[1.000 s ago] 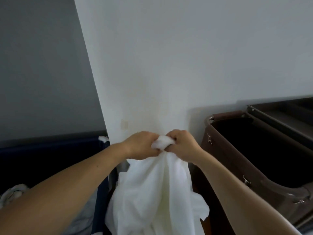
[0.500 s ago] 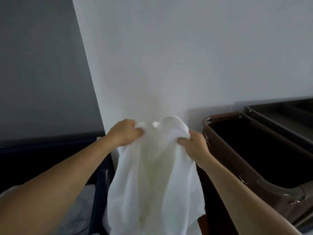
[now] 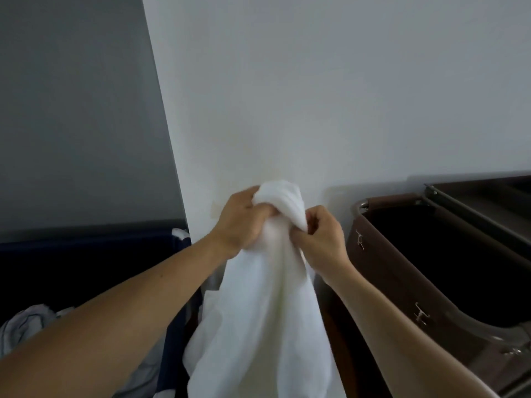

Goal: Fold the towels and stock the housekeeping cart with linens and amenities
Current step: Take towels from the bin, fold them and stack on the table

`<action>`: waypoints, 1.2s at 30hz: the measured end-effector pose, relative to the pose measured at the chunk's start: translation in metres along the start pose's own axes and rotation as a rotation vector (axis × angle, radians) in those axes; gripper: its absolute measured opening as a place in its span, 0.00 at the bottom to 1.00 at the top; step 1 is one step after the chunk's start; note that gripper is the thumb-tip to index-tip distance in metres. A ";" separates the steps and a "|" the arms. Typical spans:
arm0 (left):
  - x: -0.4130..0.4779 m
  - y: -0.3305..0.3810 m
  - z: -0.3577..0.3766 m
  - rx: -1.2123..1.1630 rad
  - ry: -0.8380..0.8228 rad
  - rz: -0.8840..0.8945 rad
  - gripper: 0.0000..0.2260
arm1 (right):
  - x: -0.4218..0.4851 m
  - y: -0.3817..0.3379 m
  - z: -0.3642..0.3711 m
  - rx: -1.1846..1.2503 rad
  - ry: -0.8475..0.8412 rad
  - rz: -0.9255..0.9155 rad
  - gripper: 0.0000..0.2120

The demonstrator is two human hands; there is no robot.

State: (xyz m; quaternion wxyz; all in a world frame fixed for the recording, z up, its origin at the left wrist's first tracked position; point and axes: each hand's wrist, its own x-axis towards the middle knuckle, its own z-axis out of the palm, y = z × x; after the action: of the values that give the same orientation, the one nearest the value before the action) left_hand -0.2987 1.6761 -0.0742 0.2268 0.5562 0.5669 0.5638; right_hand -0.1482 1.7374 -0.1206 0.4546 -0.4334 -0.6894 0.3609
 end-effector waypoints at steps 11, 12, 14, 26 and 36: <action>0.041 0.039 -0.009 -0.321 0.060 0.052 0.11 | 0.022 -0.012 -0.037 0.409 -0.386 0.013 0.22; 0.037 0.022 -0.007 -0.268 0.047 0.012 0.11 | 0.018 -0.005 -0.033 0.379 -0.373 0.067 0.22; 0.023 -0.011 -0.001 -0.142 0.003 -0.044 0.10 | 0.008 0.010 -0.022 0.268 -0.369 0.166 0.23; 0.053 0.073 0.004 -0.461 0.288 0.155 0.10 | 0.038 -0.048 -0.051 -0.037 0.325 -0.441 0.04; 0.004 -0.078 -0.012 0.290 0.067 -0.221 0.12 | -0.002 0.065 -0.023 -0.666 -0.579 0.139 0.10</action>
State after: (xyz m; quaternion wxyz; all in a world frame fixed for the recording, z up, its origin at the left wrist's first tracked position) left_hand -0.3396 1.6950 -0.1396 0.1858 0.4985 0.7070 0.4659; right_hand -0.1086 1.7615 -0.1716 0.0533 -0.4826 -0.8360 0.2556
